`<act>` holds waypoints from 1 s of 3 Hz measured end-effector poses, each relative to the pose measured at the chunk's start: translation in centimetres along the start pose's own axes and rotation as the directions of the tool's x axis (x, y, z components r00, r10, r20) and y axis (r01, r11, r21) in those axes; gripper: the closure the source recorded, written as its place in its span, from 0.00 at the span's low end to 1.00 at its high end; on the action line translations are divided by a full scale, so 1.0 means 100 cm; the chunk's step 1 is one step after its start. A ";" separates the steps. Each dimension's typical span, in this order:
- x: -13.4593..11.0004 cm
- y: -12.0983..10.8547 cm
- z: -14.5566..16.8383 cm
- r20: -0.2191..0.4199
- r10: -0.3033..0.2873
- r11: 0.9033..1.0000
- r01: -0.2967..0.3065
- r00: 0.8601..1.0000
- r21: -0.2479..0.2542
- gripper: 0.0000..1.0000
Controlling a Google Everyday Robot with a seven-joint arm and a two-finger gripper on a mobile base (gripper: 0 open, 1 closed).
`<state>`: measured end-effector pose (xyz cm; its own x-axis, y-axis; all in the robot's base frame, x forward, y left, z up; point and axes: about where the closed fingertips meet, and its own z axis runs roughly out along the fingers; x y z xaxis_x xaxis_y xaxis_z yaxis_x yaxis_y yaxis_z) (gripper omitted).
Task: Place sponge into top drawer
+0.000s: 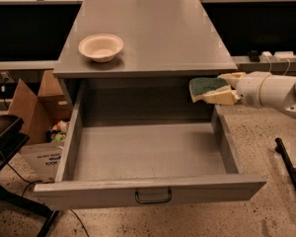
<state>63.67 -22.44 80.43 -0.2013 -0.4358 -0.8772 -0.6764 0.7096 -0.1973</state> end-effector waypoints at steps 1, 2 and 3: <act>-0.002 -0.005 0.015 -0.003 -0.001 1.000 0.001 1.000 -0.014 1.00; 0.010 0.037 0.059 -0.033 -0.002 0.992 -0.002 0.999 -0.125 1.00; 0.034 0.091 0.067 -0.056 0.047 0.977 -0.057 0.997 -0.205 1.00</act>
Offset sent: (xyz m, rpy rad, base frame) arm 0.0136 0.0889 -0.0781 -0.0019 0.1450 0.1779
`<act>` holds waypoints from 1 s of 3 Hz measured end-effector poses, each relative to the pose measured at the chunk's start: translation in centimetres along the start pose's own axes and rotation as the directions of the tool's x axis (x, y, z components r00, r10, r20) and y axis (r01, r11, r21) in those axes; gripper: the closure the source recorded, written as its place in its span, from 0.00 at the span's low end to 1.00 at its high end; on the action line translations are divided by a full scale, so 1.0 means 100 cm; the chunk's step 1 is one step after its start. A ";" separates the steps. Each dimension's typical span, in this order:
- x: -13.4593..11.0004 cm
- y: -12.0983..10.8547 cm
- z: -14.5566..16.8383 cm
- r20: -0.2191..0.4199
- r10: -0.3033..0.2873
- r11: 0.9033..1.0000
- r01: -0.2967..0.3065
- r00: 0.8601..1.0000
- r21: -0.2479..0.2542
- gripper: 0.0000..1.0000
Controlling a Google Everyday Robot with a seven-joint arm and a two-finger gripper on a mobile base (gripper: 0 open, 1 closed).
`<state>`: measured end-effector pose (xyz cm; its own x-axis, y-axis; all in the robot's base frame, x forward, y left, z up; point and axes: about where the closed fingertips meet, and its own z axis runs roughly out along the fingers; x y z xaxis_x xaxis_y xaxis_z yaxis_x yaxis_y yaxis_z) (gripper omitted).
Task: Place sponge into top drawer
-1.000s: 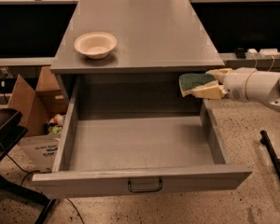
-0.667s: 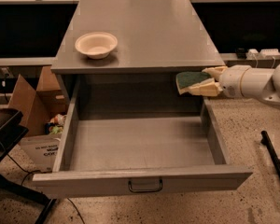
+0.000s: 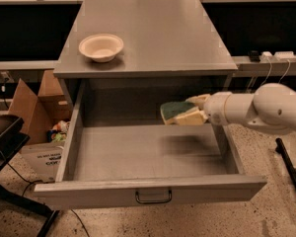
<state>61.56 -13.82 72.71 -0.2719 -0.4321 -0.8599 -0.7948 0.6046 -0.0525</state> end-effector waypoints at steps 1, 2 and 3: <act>0.016 0.039 0.007 0.067 0.020 0.997 -0.015 0.998 -0.070 0.97; 0.014 0.037 0.009 0.060 0.020 0.998 -0.016 0.998 -0.068 0.73; 0.014 0.037 0.009 0.059 0.020 0.998 -0.016 0.998 -0.068 0.42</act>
Offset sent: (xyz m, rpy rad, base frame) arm -0.0245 0.0155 -0.0186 0.0655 0.0115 0.0373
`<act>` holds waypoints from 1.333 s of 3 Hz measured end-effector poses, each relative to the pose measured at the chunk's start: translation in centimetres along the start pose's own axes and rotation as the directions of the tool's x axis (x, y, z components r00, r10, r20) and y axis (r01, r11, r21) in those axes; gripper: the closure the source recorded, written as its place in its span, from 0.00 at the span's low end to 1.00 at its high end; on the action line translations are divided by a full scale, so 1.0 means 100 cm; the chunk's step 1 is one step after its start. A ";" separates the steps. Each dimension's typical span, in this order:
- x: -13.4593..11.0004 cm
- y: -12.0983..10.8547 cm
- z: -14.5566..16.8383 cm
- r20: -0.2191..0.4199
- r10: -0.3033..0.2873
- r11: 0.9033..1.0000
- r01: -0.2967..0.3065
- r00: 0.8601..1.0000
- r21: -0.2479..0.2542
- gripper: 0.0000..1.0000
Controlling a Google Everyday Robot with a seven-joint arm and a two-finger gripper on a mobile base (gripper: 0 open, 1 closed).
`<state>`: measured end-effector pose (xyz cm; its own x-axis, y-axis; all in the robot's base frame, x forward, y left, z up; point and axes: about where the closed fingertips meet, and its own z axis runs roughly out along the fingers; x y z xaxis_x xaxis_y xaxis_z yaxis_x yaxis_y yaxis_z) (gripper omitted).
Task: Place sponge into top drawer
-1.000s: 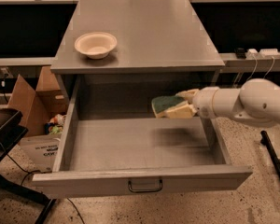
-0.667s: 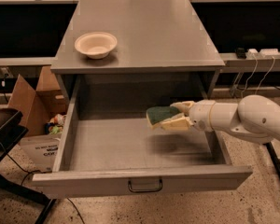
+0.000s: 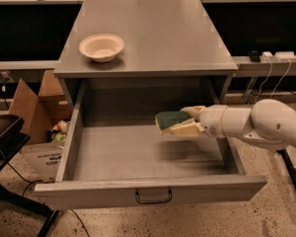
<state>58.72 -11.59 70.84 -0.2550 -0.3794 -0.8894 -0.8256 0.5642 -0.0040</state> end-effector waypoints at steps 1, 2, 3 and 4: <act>0.000 0.000 0.000 0.000 0.000 1.000 0.000 1.000 0.000 0.19; 0.000 0.000 0.000 0.000 0.000 1.000 0.000 1.000 0.000 0.00; 0.000 0.000 0.000 0.000 0.000 1.000 0.000 1.000 0.000 0.00; -0.028 0.004 -0.019 0.015 -0.011 0.999 0.011 1.000 -0.033 0.00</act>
Offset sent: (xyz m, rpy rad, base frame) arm 0.0000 0.0000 0.0000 0.0000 0.0000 0.0000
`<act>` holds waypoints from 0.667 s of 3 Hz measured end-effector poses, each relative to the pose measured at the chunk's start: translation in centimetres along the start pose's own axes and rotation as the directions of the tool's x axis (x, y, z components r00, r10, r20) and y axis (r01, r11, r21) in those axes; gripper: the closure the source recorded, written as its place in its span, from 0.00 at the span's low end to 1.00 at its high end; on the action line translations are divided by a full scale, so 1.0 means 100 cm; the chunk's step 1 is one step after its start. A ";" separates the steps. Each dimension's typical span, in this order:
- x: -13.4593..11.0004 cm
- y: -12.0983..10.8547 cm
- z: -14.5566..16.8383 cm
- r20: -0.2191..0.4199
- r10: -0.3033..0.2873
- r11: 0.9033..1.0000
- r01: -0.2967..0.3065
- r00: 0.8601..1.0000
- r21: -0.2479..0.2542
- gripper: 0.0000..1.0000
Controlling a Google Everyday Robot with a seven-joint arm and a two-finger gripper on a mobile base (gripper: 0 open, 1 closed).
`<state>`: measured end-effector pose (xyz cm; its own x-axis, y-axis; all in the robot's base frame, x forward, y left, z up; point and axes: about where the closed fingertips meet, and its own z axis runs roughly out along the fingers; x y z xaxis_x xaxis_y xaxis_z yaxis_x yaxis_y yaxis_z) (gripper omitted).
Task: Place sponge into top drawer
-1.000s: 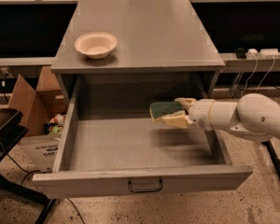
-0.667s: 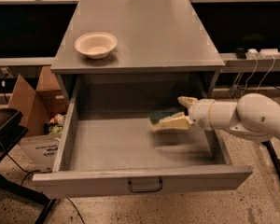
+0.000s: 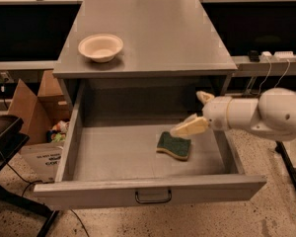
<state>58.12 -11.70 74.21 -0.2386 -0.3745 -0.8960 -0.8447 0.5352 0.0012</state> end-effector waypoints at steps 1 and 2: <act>-0.054 0.001 -0.032 0.026 -0.052 0.996 0.053 0.998 -0.065 0.00; -0.115 0.019 -0.072 0.061 -0.186 0.971 0.193 0.981 -0.140 0.00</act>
Offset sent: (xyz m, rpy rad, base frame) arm -0.0405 -0.0066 0.1939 -0.0431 -0.1916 0.3193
